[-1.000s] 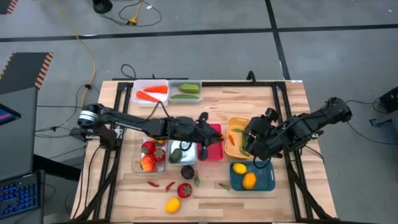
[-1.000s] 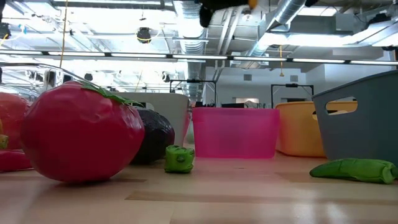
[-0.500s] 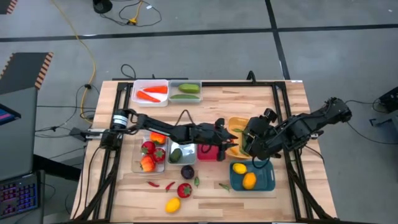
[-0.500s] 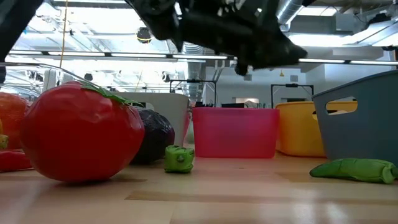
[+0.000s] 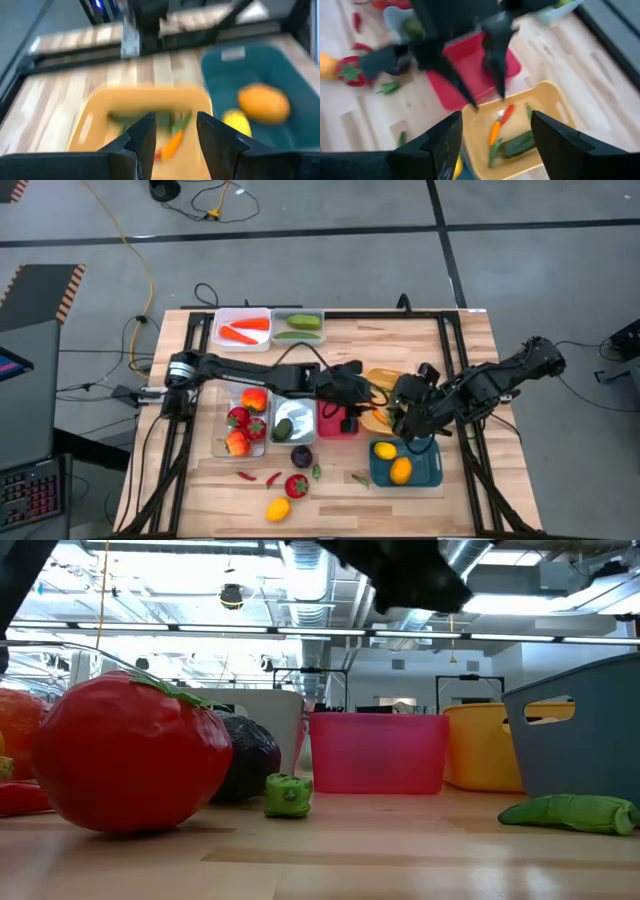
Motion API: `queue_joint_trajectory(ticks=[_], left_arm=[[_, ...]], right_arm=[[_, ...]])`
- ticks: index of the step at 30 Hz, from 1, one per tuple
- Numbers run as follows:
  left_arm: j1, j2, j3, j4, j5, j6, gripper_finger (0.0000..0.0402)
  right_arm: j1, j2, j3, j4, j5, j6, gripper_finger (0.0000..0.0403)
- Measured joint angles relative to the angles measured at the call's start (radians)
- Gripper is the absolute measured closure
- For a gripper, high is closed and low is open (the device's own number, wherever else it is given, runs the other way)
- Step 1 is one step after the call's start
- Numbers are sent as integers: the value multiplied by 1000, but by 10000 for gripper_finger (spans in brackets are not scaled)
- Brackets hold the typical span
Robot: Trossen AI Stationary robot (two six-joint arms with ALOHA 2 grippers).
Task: Sort produce into baskets
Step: Put the green chili pepper into the yellow bin
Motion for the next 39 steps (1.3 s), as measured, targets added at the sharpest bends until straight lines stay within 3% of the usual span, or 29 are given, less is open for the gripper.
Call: queue_joint_trajectory(ticks=[8, 15, 23, 31, 39], left_arm=[[-23, -173, 23, -455, -26, -5, 272], [-123, -323, -33, -646, -222, -94, 272], [-262, -551, -302, -605, -320, -263, 272], [-349, -738, -587, -465, -413, -442, 272], [-363, -777, -666, -418, -416, -494, 272]], right_arm=[[4, 67, 1, 81, -49, -3, 140], [9, 212, 1, 199, -167, -47, 140], [-2, 385, 1, 339, -374, -90, 140], [-21, 536, 2, 427, -579, -90, 140], [-34, 649, 2, 441, -720, -124, 140]])
